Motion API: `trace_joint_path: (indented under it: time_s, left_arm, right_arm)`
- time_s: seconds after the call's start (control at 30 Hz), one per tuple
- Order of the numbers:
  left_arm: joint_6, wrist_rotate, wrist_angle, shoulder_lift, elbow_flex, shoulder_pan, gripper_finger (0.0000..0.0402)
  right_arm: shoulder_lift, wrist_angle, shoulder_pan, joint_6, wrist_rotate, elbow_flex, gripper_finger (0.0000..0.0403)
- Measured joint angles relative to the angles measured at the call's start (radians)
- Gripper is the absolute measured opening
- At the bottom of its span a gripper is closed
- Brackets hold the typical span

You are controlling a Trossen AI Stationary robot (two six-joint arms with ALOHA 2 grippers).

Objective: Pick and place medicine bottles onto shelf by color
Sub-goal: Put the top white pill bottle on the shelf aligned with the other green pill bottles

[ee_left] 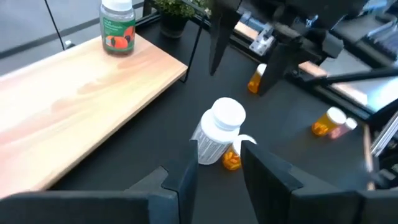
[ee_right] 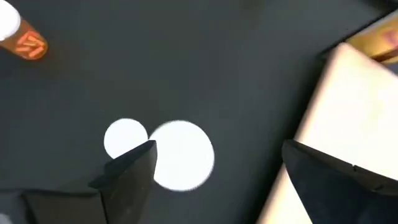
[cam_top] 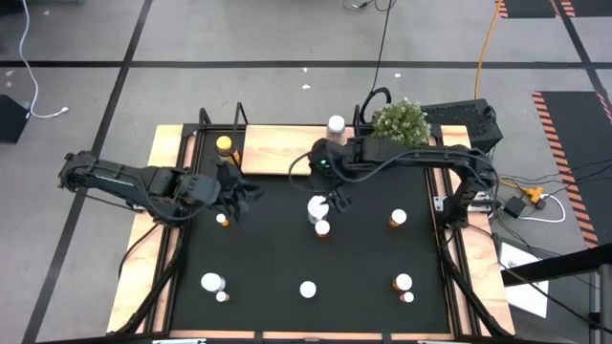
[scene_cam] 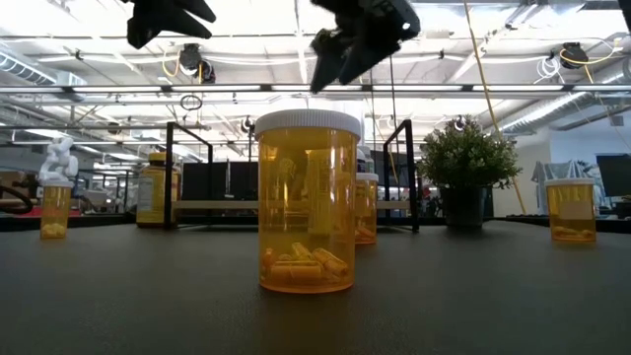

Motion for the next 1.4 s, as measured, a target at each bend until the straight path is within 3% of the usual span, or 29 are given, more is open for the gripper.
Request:
trace_joint_path:
  time_s: [0.2, 0.53, 0.9, 1.23, 1.4]
  left_arm:
    - [0.078, 0.001, -0.002, 0.0, 0.0, 0.005, 0.0122]
    - [0.017, -0.006, -0.018, 0.0, 0.0, 0.005, 0.0122]
    - [0.064, -0.022, -0.026, 0.032, 0.0, 0.023, 0.0122]
    - [0.068, -0.021, -0.035, 0.042, 0.0, 0.053, 0.0122]
    - [0.068, -0.021, -0.036, 0.043, 0.0, 0.076, 0.0122]
  right_arm:
    - [0.039, 0.037, 0.011, 0.017, -0.058, 0.001, 0.0326]
    - [0.069, 0.073, 0.016, -0.001, -0.083, -0.048, 0.0327]
    - [0.071, 0.1, 0.016, 0.045, 0.003, -0.167, 0.0323]
    - [0.059, 0.128, 0.016, 0.099, 0.002, -0.167, 0.0234]
    - [0.048, 0.115, 0.015, 0.155, 0.006, -0.167, 0.023]
